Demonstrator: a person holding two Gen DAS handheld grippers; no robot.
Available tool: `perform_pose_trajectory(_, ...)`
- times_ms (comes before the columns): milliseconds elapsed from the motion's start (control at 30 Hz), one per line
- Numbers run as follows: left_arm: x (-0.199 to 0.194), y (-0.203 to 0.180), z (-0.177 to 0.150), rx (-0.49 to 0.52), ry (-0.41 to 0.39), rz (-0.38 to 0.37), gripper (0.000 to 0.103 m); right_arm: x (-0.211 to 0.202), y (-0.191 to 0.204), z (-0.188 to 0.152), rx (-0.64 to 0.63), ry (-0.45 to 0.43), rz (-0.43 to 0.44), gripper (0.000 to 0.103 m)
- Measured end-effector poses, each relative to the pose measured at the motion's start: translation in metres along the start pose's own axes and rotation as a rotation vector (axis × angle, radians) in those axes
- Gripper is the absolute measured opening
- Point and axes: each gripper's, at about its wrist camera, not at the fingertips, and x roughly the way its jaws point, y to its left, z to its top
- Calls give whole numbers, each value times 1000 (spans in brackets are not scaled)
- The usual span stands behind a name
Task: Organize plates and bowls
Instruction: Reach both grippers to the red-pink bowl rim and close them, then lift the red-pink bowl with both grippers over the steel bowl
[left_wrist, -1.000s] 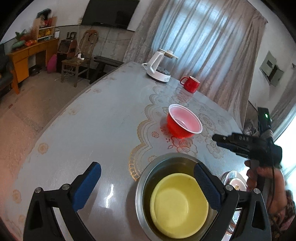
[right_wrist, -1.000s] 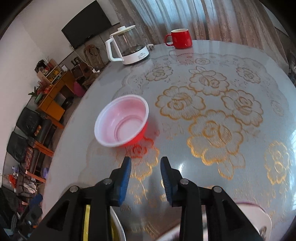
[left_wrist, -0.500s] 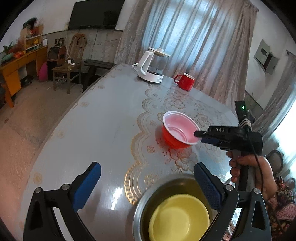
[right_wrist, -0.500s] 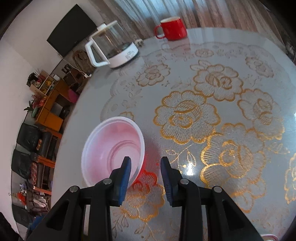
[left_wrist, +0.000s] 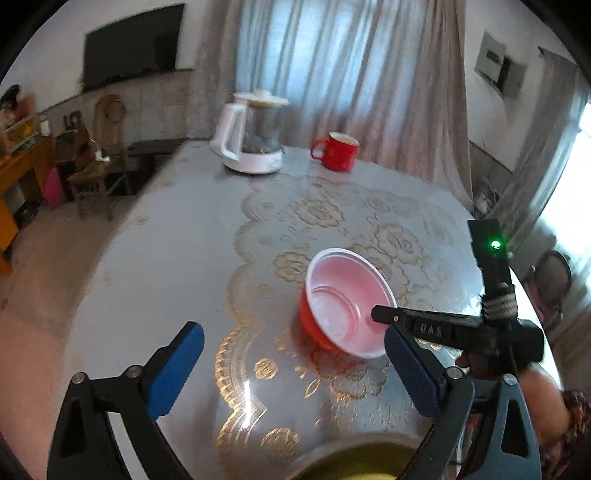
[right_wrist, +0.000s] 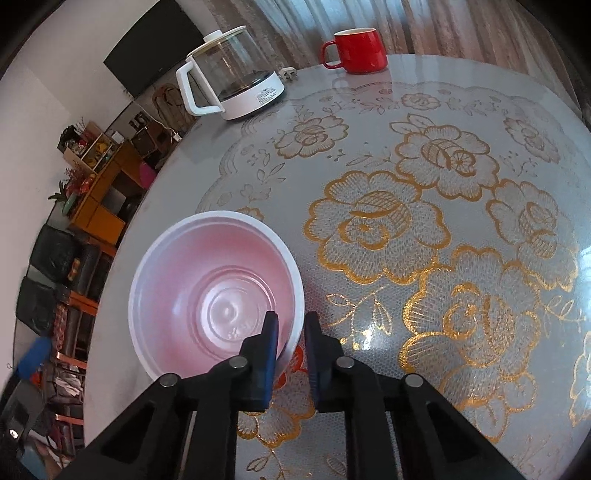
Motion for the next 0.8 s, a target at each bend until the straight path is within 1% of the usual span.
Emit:
perform_pose_trajectory(100,27,-2,8,-26,44,-11,97,0,-1,-1,-2,6,1,13)
perform_pose_trajectory(167,43,-3,11,-48,68,-24,94,1,-1,-2,-7,11,-6,13)
perform_pose_trajectory(200,49,-4,11,-53,78,-26,89,2,-1,-2,-10,13,-10,13)
perform_pose_trajectory(233,55,-6,11,-55,88,-30,81,2,-1,-3,-10,12,-9,13)
perform_pose_trajectory(300,64,-9,10,-56,108,-35,75,2,-2,-4,-2,14,-1,13)
perform_pose_trajectory(367,71,-11,7,-44,118,-32,65,2,-2,-5,-1,16,4,13)
perform_pose_trajectory(400,73,-12,6,-35,119,-26,52,2,-1,-5,-2,16,5,13)
perform_pose_trajectory(433,76,-13,5,-17,124,-5,36,2,-1,-5,-3,17,5,13)
perform_pose_trajectory(467,79,-14,4,5,134,18,33,3,0,-5,-4,17,4,13)
perform_pose_trajectory(500,80,-14,3,12,136,19,29,3,-1,-5,0,17,11,13)
perform_pose_trajectory(633,79,-13,-1,37,131,22,22,4,1,-5,11,22,22,13)
perform_pose_trajectory(667,77,-13,-2,45,129,19,21,3,2,-6,8,21,24,10)
perform_pose_trajectory(700,75,-14,-2,54,128,21,20,2,3,-6,5,18,26,9)
perform_pose_trajectory(800,67,-17,-3,78,113,25,20,-3,6,-8,0,5,34,8)
